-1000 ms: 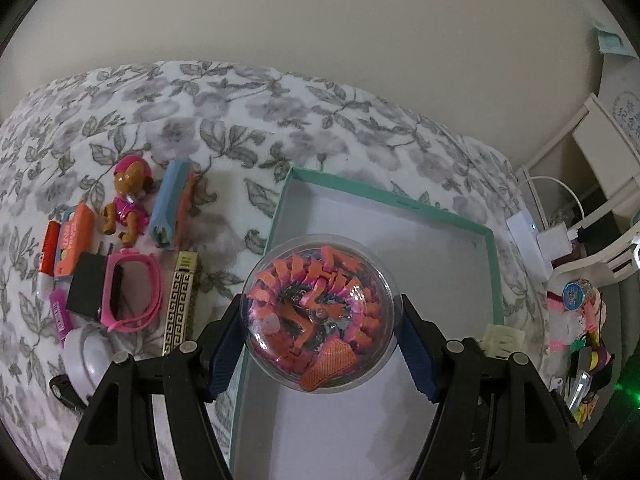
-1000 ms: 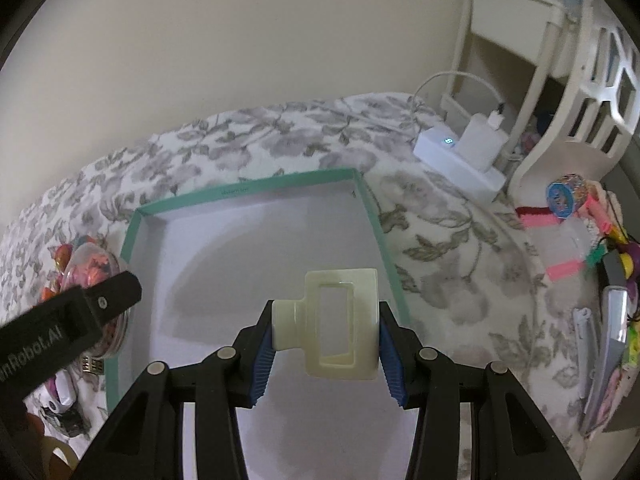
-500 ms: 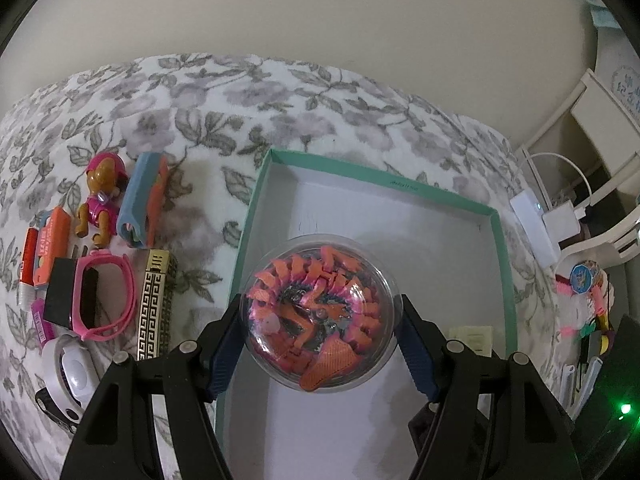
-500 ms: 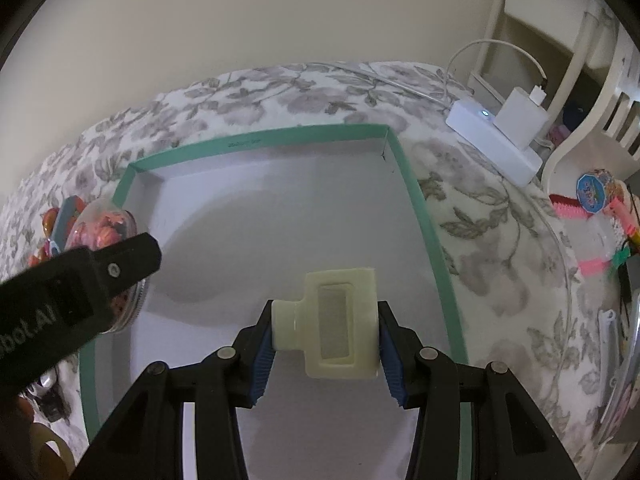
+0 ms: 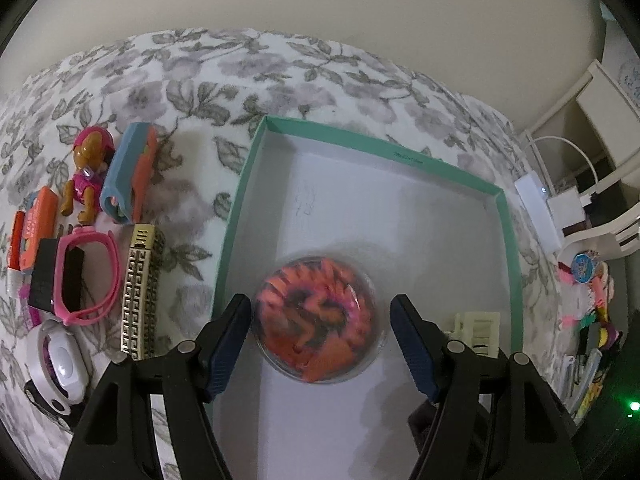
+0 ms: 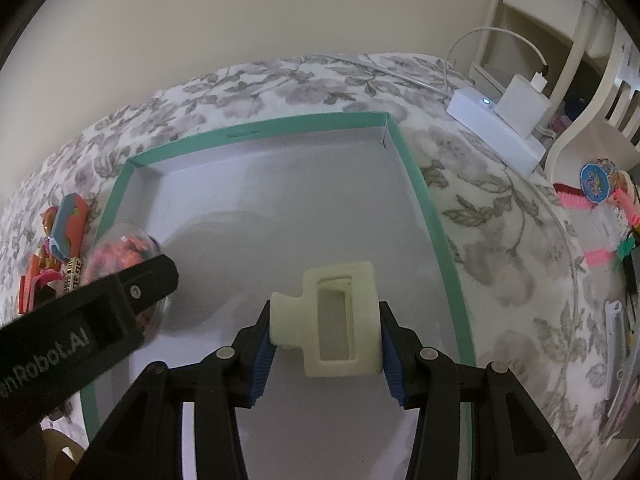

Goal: Organize rigid objects
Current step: 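Carry the dome and clip into the teal-rimmed tray and open both tools, then move both tools back over the toy pile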

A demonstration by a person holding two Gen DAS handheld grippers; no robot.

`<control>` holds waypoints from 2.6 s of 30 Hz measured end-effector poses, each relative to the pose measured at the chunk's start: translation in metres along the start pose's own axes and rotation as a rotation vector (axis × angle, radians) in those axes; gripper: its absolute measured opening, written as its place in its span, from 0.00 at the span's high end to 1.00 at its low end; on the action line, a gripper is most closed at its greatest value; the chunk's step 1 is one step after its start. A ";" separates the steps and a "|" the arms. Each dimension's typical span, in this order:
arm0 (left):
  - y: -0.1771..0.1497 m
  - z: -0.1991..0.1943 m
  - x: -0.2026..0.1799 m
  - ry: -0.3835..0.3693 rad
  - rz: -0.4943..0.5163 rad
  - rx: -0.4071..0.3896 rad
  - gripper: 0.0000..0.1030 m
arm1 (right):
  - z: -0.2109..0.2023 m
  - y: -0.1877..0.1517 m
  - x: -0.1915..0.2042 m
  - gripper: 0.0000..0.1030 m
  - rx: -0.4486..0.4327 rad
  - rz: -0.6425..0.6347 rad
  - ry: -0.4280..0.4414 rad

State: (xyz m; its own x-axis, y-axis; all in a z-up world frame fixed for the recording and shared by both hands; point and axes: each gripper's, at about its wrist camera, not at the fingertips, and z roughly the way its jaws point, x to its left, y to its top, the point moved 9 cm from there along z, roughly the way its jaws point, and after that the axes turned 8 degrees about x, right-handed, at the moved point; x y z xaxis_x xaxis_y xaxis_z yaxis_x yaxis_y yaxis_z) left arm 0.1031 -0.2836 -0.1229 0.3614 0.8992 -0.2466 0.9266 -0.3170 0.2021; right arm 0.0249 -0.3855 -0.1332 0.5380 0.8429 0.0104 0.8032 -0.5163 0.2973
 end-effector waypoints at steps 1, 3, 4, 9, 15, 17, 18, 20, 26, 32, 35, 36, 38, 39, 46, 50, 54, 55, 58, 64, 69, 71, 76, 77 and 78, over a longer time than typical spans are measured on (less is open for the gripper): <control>0.000 -0.001 0.000 0.000 -0.002 -0.002 0.28 | 0.000 0.000 -0.001 0.46 0.001 0.000 -0.002; 0.001 -0.004 -0.001 -0.007 0.002 -0.011 0.27 | 0.000 0.000 -0.002 0.45 0.001 0.002 -0.004; 0.001 -0.007 -0.002 -0.009 0.004 -0.017 0.25 | 0.000 0.000 -0.002 0.44 0.001 0.003 -0.003; 0.004 -0.021 0.000 0.023 0.019 -0.049 0.24 | -0.004 0.000 -0.001 0.41 -0.006 0.002 -0.004; 0.007 -0.041 0.016 0.107 0.013 -0.108 0.22 | -0.014 0.002 -0.006 0.29 -0.045 0.017 -0.036; 0.007 -0.046 0.024 0.140 0.011 -0.125 0.21 | -0.015 0.002 -0.007 0.26 -0.052 0.018 -0.042; 0.007 -0.048 0.028 0.152 0.007 -0.131 0.11 | -0.016 0.002 -0.007 0.24 -0.056 0.016 -0.043; 0.007 -0.050 0.033 0.160 -0.001 -0.143 0.03 | -0.018 0.002 -0.006 0.18 -0.062 0.013 -0.043; 0.007 -0.055 0.057 0.204 -0.049 -0.162 0.03 | -0.025 0.001 -0.001 0.00 -0.087 -0.003 -0.048; 0.008 -0.066 0.083 0.203 -0.114 -0.177 0.03 | -0.030 0.001 0.004 0.00 -0.092 -0.004 -0.045; 0.010 -0.075 0.098 0.192 -0.150 -0.201 0.03 | -0.036 0.002 0.011 0.00 -0.095 -0.017 -0.035; 0.011 -0.079 0.104 0.190 -0.164 -0.211 0.03 | -0.039 0.003 0.014 0.00 -0.099 -0.019 -0.026; 0.012 -0.088 0.117 0.188 -0.196 -0.232 0.03 | -0.047 0.005 0.019 0.00 -0.112 -0.020 -0.017; 0.013 -0.095 0.127 0.186 -0.221 -0.251 0.03 | -0.053 0.008 0.021 0.00 -0.127 -0.024 -0.020; 0.013 -0.141 0.178 0.252 -0.330 -0.368 0.03 | -0.096 0.022 0.053 0.00 -0.249 -0.052 0.054; 0.011 -0.170 0.197 0.287 -0.359 -0.434 0.03 | -0.110 0.024 0.086 0.00 -0.249 -0.094 0.098; 0.005 -0.192 0.212 0.320 -0.380 -0.475 0.03 | -0.116 0.020 0.117 0.00 -0.241 -0.101 0.149; 0.004 -0.195 0.214 0.323 -0.383 -0.479 0.03 | -0.116 0.018 0.126 0.00 -0.235 -0.109 0.165; -0.003 -0.208 0.227 0.332 -0.401 -0.501 0.03 | -0.114 0.010 0.151 0.00 -0.219 -0.132 0.215; -0.015 -0.218 0.252 0.334 -0.450 -0.501 0.03 | -0.114 0.002 0.177 0.00 -0.243 -0.150 0.274; -0.024 -0.206 0.265 0.370 -0.480 -0.433 0.03 | -0.108 -0.006 0.192 0.00 -0.229 -0.187 0.312; -0.030 -0.191 0.270 0.343 -0.507 -0.385 0.03 | -0.099 -0.012 0.201 0.00 -0.183 -0.208 0.353; -0.044 -0.148 0.282 0.329 -0.557 -0.248 0.03 | -0.081 -0.029 0.220 0.00 -0.123 -0.273 0.362; -0.047 -0.143 0.283 0.330 -0.563 -0.232 0.03 | -0.078 -0.033 0.223 0.00 -0.111 -0.282 0.368; -0.050 -0.137 0.285 0.330 -0.567 -0.212 0.03 | -0.076 -0.036 0.224 0.00 -0.101 -0.287 0.372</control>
State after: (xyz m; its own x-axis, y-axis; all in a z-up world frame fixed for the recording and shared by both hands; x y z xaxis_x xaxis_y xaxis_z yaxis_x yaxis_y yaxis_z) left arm 0.1455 0.0295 -0.0735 -0.2553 0.9640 -0.0741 0.9107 0.2655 0.3166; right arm 0.0967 -0.1665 -0.0695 0.1557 0.9558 0.2496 0.8668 -0.2533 0.4295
